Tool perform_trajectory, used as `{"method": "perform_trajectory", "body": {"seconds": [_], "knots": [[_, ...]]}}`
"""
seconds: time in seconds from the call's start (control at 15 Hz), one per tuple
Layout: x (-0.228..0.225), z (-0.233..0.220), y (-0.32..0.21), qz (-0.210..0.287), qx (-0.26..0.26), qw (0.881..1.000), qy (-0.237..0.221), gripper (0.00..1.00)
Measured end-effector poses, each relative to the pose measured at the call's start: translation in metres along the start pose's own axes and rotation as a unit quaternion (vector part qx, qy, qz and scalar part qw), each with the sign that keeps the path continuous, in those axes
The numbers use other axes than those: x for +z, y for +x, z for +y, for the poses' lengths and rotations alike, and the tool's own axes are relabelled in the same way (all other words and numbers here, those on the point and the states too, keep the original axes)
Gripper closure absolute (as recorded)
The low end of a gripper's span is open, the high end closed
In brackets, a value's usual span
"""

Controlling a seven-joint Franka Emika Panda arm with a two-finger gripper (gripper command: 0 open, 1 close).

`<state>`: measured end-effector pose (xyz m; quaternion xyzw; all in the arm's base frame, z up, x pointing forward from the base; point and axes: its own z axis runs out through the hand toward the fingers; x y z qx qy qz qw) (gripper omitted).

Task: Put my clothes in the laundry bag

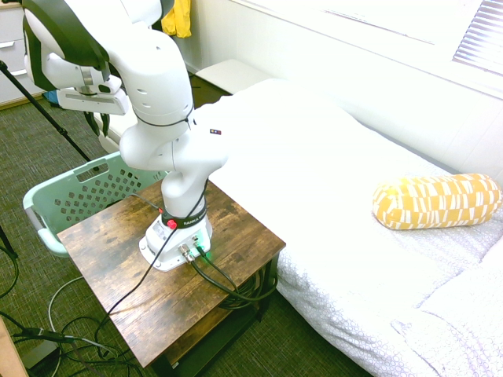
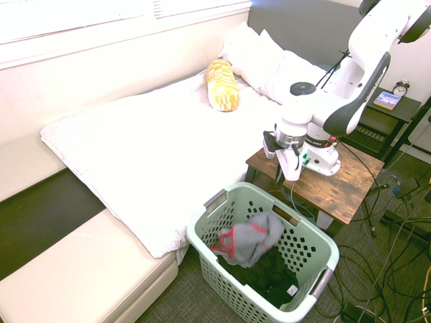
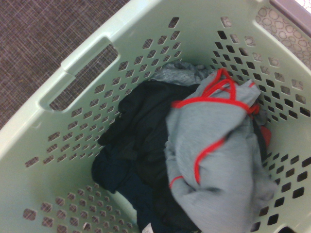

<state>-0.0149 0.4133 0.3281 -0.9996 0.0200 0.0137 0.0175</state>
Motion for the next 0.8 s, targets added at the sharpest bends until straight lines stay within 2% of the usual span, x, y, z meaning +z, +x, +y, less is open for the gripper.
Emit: {"method": "perform_trajectory", "body": {"seconds": [0.27,0.47,0.6,0.8], "knots": [[-0.006,0.008,0.079,0.032,0.045,0.998,0.0,0.0],[-0.042,0.037,0.178,0.047,0.094,0.994,0.02,0.0],[-0.075,0.083,0.249,0.061,0.136,0.988,0.028,0.0],[-0.132,0.183,0.328,0.087,0.2,0.975,0.043,0.0]]}}
